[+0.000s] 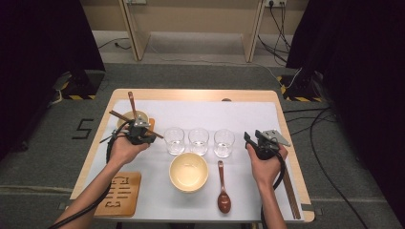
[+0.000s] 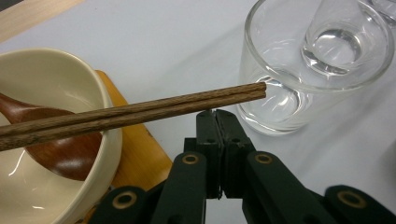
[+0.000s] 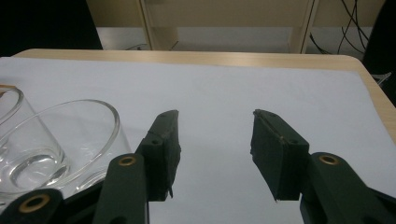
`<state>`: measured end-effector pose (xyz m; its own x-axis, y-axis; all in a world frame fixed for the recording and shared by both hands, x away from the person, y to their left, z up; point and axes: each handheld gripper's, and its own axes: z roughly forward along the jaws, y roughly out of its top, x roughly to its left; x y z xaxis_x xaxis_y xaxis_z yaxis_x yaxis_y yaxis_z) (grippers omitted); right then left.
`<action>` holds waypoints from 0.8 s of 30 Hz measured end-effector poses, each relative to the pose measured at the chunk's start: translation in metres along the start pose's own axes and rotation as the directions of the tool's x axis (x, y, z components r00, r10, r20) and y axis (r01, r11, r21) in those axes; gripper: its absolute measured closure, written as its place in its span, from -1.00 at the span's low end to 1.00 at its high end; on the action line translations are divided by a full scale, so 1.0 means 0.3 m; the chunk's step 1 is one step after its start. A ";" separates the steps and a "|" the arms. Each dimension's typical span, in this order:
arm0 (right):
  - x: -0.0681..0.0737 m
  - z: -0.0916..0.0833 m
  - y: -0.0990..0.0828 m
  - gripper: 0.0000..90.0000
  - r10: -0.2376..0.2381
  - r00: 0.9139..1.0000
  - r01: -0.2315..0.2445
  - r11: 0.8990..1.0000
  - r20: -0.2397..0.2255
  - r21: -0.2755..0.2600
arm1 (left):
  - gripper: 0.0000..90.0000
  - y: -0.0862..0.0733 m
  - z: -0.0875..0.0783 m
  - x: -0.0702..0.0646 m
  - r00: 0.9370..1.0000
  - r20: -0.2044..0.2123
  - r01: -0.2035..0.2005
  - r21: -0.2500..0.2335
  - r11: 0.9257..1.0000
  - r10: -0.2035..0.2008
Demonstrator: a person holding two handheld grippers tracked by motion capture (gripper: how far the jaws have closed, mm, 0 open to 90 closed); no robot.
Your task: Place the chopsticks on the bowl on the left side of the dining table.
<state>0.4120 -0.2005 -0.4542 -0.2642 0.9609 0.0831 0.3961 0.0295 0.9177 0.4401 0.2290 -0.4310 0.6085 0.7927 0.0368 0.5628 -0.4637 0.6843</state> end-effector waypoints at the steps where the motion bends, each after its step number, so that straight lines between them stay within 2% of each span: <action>1: 0.000 0.000 0.000 0.15 -0.001 1.000 0.001 1.000 0.000 0.000 | 0.95 0.001 0.003 0.001 1.000 0.000 0.003 0.000 1.000 -0.003; 21: -0.003 -0.003 0.002 0.15 0.002 1.000 -0.002 1.000 0.002 -0.003 | 0.94 0.019 0.036 0.005 1.000 0.002 0.021 -0.014 1.000 -0.021; 24: -0.004 -0.003 0.002 0.15 0.002 1.000 -0.002 1.000 0.001 -0.001 | 0.95 0.021 0.038 0.005 1.000 0.004 0.013 -0.010 1.000 -0.013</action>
<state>0.4119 -0.2019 -0.4534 -0.2625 0.9612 0.0844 0.3955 0.0274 0.9181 0.4509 0.2229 -0.4349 0.6035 0.7969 0.0249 0.5648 -0.4494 0.6921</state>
